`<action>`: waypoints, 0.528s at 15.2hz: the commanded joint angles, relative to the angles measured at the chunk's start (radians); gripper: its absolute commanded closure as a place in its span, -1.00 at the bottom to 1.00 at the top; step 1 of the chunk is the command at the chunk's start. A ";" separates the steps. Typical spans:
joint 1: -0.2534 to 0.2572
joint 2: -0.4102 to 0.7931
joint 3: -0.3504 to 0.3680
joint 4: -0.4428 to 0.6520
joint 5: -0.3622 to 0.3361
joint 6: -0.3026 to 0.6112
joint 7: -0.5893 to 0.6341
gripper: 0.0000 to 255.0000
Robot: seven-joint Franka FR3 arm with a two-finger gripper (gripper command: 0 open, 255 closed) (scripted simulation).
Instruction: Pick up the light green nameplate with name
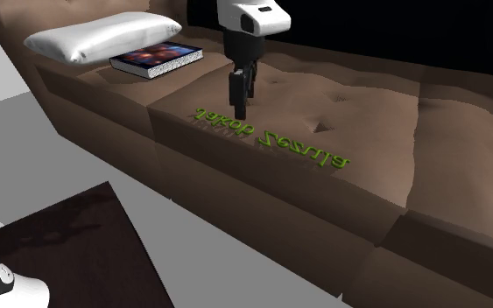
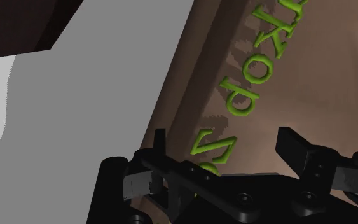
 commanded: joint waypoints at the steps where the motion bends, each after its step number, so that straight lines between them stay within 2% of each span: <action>1: -0.008 0.072 -0.010 0.051 -0.016 0.022 0.062 -1.00; 5: -0.014 0.190 -0.033 0.141 -0.037 0.048 0.160 -1.00; 8: -0.013 0.207 -0.035 0.123 -0.040 0.084 0.162 -1.00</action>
